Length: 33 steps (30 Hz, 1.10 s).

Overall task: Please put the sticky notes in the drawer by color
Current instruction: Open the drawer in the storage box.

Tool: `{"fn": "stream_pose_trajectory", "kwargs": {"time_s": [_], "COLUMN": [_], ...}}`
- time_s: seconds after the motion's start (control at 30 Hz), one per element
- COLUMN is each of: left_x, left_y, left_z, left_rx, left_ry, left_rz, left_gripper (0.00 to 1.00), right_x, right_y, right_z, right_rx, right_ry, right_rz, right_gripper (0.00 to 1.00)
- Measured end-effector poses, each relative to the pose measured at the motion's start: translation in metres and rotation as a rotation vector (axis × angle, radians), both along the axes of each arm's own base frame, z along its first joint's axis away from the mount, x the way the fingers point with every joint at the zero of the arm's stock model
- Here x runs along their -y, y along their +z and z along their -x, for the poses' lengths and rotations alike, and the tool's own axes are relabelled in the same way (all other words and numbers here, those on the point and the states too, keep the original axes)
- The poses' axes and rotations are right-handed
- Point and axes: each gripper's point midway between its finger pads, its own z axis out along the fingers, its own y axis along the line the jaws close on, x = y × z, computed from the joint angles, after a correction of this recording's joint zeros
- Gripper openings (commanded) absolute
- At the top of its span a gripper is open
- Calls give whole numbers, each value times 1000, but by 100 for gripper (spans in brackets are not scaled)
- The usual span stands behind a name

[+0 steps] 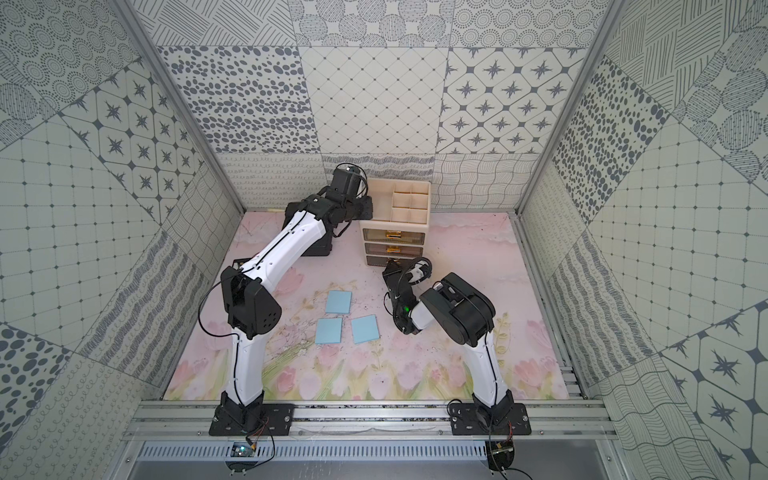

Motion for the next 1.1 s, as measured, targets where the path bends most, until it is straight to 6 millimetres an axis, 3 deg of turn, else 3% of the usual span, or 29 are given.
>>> {"fn": "stream_pose_trajectory", "kwargs": {"time_s": [1.1], "left_x": [-3], "left_y": [-2], "left_z": [8], "left_rx": [-35], "left_ry": [45], "left_rz": [21], "left_gripper": [0], "right_x": [3], "right_y": [9], "right_z": [22], "right_rx": [-67], "right_ry": [-9], "right_rz": [-8], "right_gripper": [0]}}
